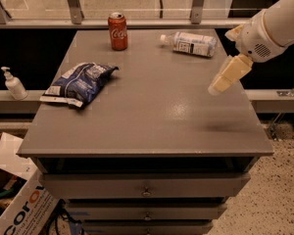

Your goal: Move blue plastic bottle near blue chip bag

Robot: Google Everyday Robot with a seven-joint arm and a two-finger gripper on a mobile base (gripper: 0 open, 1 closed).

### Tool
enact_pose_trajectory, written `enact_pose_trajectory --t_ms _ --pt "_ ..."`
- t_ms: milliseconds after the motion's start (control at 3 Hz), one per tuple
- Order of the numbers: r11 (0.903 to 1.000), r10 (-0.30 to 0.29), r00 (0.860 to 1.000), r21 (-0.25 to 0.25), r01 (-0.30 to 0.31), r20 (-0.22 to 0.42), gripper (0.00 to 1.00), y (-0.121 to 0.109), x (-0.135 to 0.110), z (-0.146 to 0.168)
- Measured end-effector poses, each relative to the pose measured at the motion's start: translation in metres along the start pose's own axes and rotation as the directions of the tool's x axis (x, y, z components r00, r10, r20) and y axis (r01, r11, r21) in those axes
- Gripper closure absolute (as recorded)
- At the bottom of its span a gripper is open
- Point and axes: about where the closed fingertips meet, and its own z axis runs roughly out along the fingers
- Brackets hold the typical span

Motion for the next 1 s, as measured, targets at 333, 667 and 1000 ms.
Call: enact_pose_trajectory --t_ms 333,667,1000 --pt "1.0000 0.000 1.000 0.000 0.000 0.000 0.00 0.000 0.000 0.000" --pt "0.9999 0.005 1.000 -0.011 -0.005 0.014 0.00 -0.001 -0.002 0.004" --pt "0.9999 0.006 1.000 0.008 -0.006 0.029 0.00 -0.016 -0.009 0.032"
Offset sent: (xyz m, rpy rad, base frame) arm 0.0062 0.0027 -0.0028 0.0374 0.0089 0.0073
